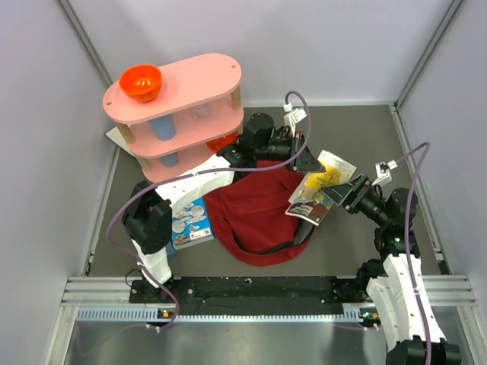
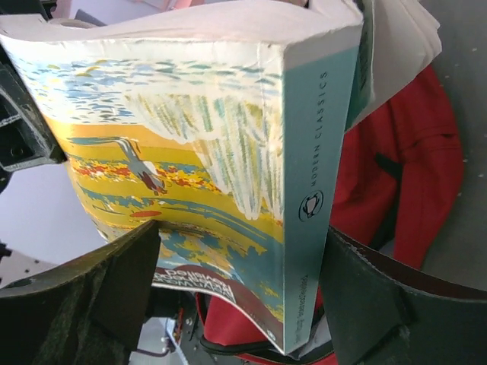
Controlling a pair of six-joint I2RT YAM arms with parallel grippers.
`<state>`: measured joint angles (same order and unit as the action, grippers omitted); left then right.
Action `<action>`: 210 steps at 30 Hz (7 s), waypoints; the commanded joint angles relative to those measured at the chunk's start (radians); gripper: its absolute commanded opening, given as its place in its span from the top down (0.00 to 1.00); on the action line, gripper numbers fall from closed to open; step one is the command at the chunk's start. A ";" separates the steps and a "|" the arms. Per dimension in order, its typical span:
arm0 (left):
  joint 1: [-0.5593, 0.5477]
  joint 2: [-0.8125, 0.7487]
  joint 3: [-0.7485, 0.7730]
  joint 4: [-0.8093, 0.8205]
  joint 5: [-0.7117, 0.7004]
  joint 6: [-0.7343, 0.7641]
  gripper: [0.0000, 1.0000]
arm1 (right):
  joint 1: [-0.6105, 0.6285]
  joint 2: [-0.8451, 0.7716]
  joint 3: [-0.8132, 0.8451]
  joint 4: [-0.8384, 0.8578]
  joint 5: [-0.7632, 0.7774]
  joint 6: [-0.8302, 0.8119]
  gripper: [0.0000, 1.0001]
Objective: Pack the student bag
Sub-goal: Pick up the book from the center of the board, then place the book in the student bag, then pick up the book from the student bag.
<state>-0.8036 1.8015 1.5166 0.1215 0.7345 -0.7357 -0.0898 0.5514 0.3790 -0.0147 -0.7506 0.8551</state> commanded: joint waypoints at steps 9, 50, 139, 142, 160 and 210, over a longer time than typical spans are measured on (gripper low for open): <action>-0.013 -0.065 0.005 0.242 0.095 -0.093 1.00 | 0.084 0.031 -0.025 0.286 -0.064 0.045 0.69; 0.055 -0.016 -0.207 -0.370 -0.319 0.173 0.78 | 0.357 0.421 -0.153 0.335 0.243 0.189 0.66; 0.150 -0.499 -0.556 0.015 -0.261 0.134 0.01 | 0.611 0.243 0.132 0.349 0.229 0.079 0.97; 0.150 -0.504 -0.561 0.108 -0.147 0.110 0.01 | 0.613 0.239 0.153 0.426 0.160 0.116 0.97; 0.167 -0.582 -0.662 0.494 0.163 -0.031 0.18 | 0.611 0.350 0.185 0.722 -0.107 0.217 0.96; 0.285 -0.786 -0.918 0.693 -0.481 -0.436 1.00 | 0.778 0.447 -0.100 1.060 0.485 0.459 0.13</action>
<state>-0.5152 1.0130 0.5999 0.6022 0.2386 -1.0981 0.6411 0.9710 0.2184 0.8608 -0.3210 1.3106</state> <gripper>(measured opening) 0.343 0.872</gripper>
